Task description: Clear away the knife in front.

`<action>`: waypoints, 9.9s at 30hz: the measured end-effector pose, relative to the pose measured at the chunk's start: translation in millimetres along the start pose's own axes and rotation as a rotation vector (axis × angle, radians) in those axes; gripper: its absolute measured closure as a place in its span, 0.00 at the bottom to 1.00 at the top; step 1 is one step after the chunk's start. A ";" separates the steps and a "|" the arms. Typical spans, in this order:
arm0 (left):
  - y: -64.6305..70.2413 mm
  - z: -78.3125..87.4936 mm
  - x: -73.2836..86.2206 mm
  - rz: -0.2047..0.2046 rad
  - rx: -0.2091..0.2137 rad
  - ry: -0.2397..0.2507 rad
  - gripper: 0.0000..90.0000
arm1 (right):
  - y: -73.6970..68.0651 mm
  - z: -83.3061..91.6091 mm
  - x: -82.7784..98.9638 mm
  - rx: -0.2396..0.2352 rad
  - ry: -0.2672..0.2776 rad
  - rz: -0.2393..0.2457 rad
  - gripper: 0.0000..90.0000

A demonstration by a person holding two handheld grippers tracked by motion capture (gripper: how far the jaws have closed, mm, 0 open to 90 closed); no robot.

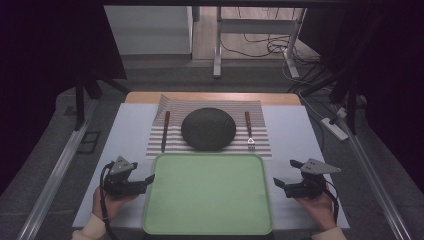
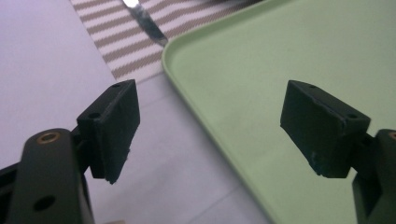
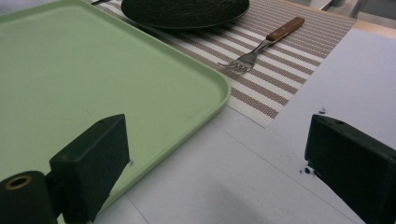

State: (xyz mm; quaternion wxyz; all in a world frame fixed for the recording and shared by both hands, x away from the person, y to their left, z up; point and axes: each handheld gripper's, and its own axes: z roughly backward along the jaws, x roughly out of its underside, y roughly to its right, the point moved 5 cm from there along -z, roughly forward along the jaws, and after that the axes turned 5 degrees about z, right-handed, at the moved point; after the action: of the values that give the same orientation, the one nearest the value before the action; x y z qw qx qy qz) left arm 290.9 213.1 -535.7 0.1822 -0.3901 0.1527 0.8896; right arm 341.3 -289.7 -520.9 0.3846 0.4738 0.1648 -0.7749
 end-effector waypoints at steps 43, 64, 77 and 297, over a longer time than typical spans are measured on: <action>6.5 -34.8 -79.2 -0.068 0.039 0.017 0.23 | 0.9 -2.3 0.9 -0.024 0.012 -0.018 0.08; -1.6 -80.2 -114.6 -0.083 0.045 -0.015 0.24 | 1.0 -4.2 3.8 -0.029 -0.006 -0.018 0.08; -15.0 -106.2 -113.3 -0.073 0.062 -0.063 0.38 | 3.0 -1.9 6.6 -0.018 -0.012 -0.023 0.08; -91.5 -150.8 -144.4 -0.237 -0.006 -0.570 0.86 | 6.2 6.9 16.8 0.011 -0.040 -0.052 0.08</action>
State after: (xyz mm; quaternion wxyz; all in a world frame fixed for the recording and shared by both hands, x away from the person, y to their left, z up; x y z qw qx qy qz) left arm 518.6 202.3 -537.2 0.3190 -0.1405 0.0465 0.9361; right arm 337.5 -305.5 -531.3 0.3651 0.4559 0.1652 -0.7947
